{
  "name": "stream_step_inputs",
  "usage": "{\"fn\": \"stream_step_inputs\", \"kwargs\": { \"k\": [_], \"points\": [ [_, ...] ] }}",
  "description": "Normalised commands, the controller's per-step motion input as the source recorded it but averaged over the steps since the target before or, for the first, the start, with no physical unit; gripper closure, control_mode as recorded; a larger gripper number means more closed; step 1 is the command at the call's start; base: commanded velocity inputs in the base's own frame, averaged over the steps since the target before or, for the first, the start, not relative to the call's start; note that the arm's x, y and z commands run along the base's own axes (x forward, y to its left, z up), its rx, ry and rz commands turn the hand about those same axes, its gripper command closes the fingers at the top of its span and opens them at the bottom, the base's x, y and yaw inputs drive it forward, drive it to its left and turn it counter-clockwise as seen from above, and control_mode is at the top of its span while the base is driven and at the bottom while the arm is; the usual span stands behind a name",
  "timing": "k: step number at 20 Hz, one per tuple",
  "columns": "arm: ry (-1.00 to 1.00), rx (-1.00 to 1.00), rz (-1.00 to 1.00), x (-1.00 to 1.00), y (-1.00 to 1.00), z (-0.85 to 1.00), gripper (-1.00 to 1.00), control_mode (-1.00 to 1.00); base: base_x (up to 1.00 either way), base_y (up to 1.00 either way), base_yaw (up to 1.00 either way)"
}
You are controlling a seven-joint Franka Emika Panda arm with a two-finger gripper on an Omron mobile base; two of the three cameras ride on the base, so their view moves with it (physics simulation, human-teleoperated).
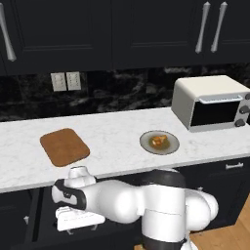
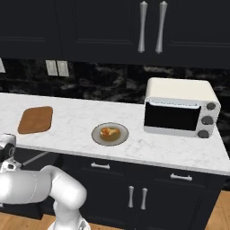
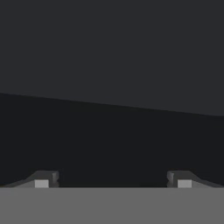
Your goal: Pick up the knife from the drawer and place it on the cutting board. Then place the meat from the plate to the cutting board.
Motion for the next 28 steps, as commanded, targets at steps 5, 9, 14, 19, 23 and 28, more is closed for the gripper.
{"fn": "stream_step_inputs", "kwargs": {
  "k": [5, 9, 14, 19, 23, 28],
  "points": [
    [0.02, 0.0, 0.0, -0.87, 0.0, -0.01, -1.0, -1.0, 0.0, 0.0, 0.0],
    [0.0, 0.0, 0.0, -0.87, 0.0, -0.02, -1.0, -1.0, 0.0, 0.0, 0.0],
    [0.0, 0.0, 0.0, -0.66, 0.0, 0.01, -1.0, -1.0, 0.0, 0.0, 0.0],
    [-0.05, -0.02, 0.0, 0.1, 0.04, 0.31, -1.0, -1.0, 0.0, 0.0, 0.0],
    [-0.11, 0.0, -0.05, 0.57, 0.08, 0.54, -1.0, -1.0, 0.0, 0.0, 0.0],
    [-0.17, 0.0, -0.12, 0.63, 0.21, 0.51, -1.0, -1.0, 0.0, 0.0, 0.0]
  ]
}}
